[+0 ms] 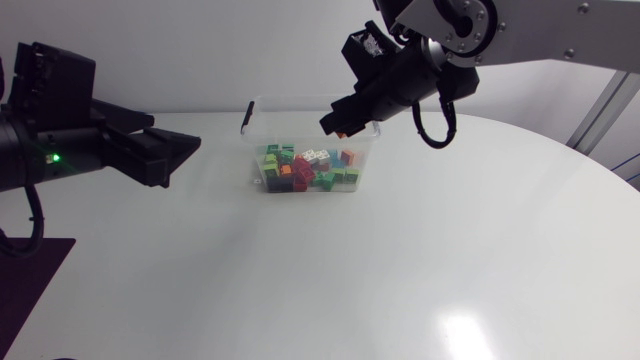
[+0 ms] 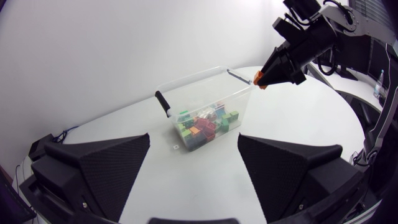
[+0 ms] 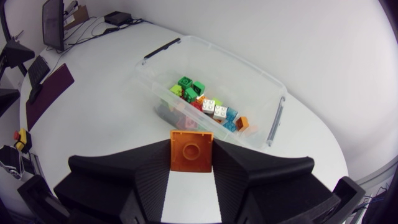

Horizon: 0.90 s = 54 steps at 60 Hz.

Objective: Place the duplo bricks in the container

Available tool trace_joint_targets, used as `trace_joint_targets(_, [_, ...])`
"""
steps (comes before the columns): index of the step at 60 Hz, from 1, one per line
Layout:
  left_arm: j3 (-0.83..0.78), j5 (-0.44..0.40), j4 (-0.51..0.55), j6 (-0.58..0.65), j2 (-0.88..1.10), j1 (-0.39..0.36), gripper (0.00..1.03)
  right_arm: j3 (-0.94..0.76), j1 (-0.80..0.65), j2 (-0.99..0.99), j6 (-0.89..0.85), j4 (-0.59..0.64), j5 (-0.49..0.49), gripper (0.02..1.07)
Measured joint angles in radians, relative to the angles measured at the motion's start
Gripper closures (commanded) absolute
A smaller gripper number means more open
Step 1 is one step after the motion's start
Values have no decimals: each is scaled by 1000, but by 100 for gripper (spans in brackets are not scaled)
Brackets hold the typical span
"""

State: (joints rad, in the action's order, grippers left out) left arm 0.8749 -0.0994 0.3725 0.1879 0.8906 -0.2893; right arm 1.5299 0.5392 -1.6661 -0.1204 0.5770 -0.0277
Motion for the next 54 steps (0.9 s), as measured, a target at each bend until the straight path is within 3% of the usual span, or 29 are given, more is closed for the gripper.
trace_joint_targets(24, [-189, 0, -103, 22, -134, 87, 5, 28, -18, -37, 17, -271, 59, 74])
trace_joint_targets(47, [-271, -1, -109, 23, -249, 120, 6, 258, -23, -277, 16, -293, 59, 73])
trace_joint_targets(50, [-281, -4, -109, 23, -262, 124, 6, 280, -23, -303, 16, -296, 60, 64])
trace_joint_targets(54, [-293, -5, -108, 23, -276, 128, 6, 307, -21, -342, 12, -306, 68, 40])
